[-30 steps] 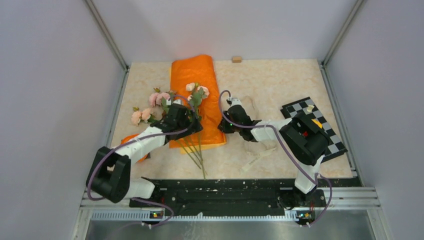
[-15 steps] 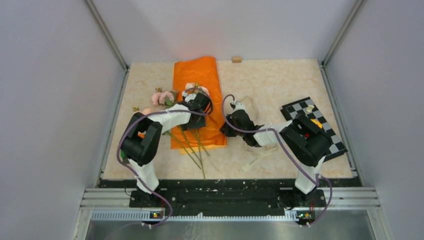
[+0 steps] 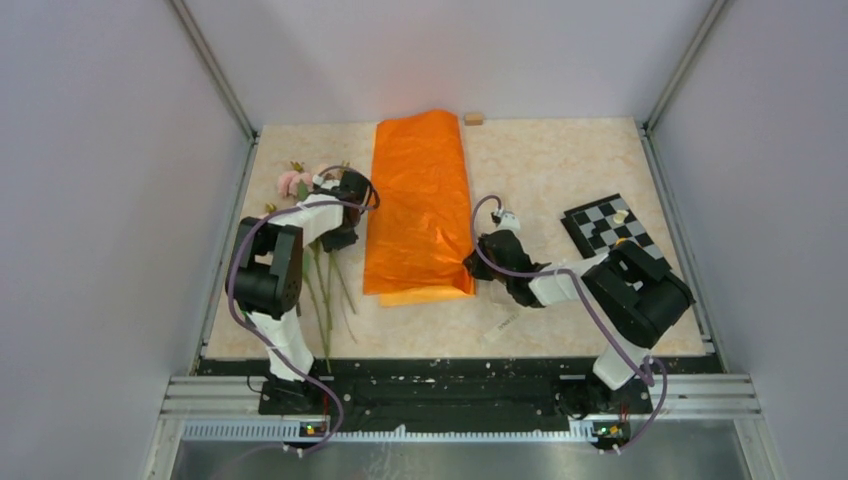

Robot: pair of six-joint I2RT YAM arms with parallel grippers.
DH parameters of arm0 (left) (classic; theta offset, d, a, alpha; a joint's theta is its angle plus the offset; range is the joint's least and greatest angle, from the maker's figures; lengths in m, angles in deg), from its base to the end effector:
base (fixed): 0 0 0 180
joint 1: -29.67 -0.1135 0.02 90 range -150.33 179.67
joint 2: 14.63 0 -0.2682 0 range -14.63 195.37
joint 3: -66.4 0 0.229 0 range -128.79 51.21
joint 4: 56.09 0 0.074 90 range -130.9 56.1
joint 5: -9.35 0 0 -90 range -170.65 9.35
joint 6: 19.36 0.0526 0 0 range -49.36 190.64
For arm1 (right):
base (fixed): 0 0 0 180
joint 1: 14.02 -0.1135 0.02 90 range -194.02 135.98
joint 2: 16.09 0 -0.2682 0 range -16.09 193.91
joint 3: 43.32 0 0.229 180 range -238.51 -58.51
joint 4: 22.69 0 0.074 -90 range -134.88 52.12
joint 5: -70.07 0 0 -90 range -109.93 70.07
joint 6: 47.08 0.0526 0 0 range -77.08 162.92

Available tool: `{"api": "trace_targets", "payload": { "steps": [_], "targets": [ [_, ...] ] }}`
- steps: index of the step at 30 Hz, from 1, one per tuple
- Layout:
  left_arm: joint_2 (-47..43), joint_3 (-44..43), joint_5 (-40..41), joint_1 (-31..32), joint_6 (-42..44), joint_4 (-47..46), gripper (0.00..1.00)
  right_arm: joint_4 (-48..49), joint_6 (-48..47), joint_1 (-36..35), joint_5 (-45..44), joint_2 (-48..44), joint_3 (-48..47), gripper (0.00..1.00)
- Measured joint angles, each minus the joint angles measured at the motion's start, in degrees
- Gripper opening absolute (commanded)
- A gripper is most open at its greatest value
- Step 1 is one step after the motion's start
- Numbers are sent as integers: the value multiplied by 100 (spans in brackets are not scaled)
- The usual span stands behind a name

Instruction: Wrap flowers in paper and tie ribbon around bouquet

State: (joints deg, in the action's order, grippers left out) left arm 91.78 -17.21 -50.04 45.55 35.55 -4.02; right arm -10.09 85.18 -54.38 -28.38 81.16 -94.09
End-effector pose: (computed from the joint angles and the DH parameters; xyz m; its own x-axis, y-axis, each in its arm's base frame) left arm 0.3324 -0.0667 0.1669 -0.8216 -0.2806 -0.4961 -0.4457 0.8590 0.2522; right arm 0.2459 0.1989 0.1432 -0.6826 0.2928 -0.6695 -0.1196 0.8591 0.4977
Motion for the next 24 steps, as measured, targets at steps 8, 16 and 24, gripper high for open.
{"api": "trace_targets", "payload": {
  "steps": [8, 16, 24],
  "targets": [
    [363, -745, -339, -935, 1272, -291, 49, 90, 7, 52, -57, -68, 107, 9],
    [245, -1001, -920, -970, 1867, -348, 98, -616, -662, 52, -111, -581, 24, 49],
    [-1961, -173, -2127, -446, 1679, -601, 99, -1974, -1126, 92, -822, -2496, -164, 90]
  ]
}}
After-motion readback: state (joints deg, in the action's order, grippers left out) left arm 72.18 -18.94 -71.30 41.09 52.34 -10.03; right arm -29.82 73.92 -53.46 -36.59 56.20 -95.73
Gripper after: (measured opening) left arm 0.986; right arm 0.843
